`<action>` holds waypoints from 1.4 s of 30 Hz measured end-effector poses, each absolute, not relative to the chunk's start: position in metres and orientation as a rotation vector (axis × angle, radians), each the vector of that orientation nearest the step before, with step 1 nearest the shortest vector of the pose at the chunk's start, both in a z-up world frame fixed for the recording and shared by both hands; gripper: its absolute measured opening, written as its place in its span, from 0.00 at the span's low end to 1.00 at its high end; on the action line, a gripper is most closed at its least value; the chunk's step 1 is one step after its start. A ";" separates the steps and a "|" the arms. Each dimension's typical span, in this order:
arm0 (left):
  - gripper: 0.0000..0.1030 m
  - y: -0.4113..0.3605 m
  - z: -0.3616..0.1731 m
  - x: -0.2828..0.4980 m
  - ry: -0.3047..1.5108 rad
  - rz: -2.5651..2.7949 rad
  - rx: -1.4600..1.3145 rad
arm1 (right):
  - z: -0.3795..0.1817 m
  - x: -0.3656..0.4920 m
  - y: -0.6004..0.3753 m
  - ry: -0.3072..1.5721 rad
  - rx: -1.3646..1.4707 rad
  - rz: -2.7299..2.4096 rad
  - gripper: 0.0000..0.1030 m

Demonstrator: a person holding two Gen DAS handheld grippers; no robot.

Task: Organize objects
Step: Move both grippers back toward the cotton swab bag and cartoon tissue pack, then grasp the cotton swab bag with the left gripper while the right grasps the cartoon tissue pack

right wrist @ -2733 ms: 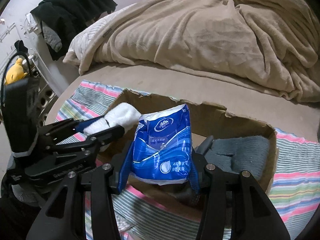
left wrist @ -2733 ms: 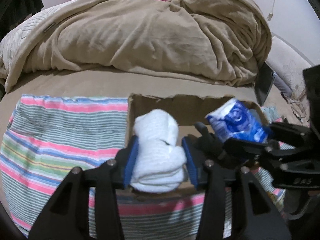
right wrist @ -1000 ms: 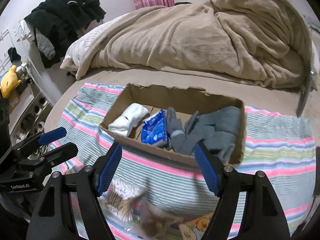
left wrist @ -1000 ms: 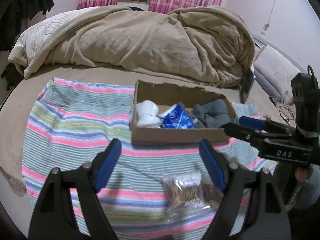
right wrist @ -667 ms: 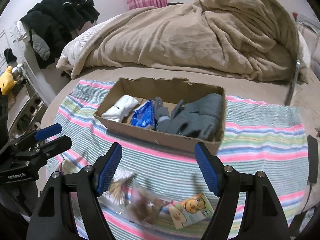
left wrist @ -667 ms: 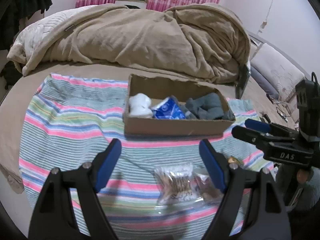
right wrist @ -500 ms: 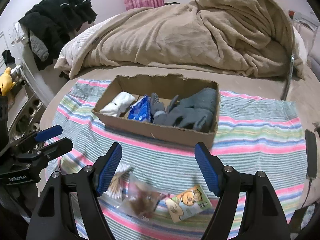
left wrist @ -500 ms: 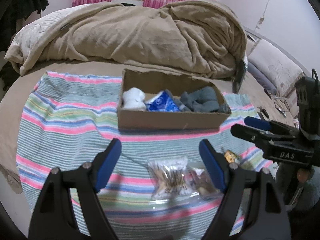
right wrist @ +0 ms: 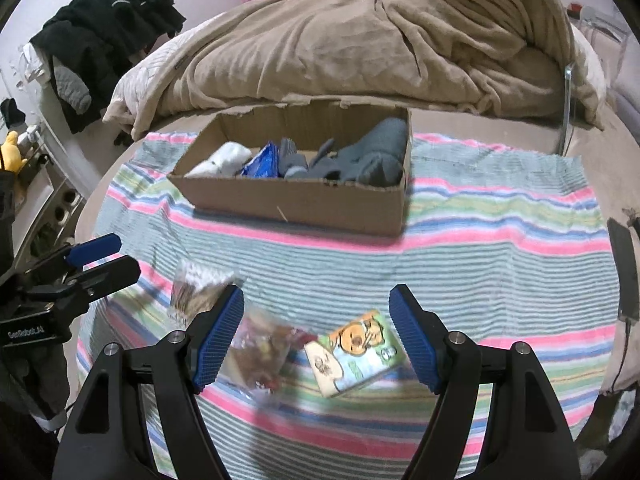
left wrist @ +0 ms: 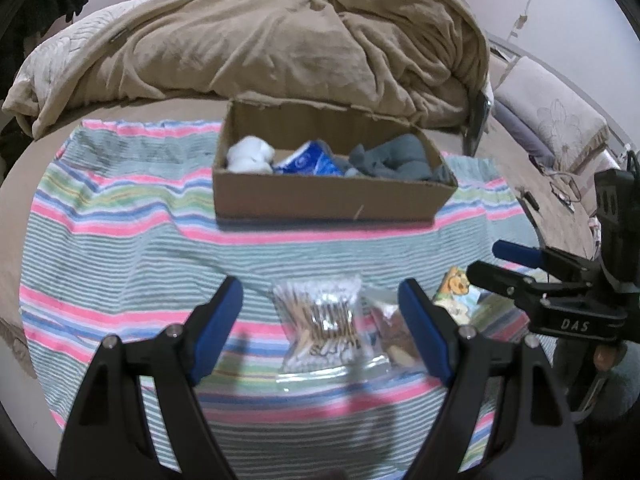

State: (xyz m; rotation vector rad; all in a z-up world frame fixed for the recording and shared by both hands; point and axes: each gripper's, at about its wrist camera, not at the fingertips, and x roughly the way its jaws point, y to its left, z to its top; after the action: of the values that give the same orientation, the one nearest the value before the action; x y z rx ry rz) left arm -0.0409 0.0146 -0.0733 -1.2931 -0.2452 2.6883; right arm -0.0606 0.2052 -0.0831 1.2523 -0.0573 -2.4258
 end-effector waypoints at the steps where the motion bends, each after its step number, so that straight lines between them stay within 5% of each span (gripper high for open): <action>1: 0.79 0.016 -0.075 -0.041 -0.242 2.685 -1.300 | -0.085 -0.060 0.207 -0.059 1.256 -2.422 0.76; 37: 0.78 0.035 -0.145 -0.057 -0.183 2.609 -1.511 | -0.145 -0.061 0.207 0.159 1.392 -2.303 0.80; 42: 0.66 0.035 -0.145 -0.056 -0.180 2.599 -1.498 | -0.150 -0.060 0.199 0.223 1.391 -2.299 0.86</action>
State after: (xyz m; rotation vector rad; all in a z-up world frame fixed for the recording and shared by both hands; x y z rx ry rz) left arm -0.0563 0.0346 -0.1450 -1.4976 -0.1804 2.5986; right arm -0.0595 0.1987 -0.1500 1.3906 0.2229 -2.2995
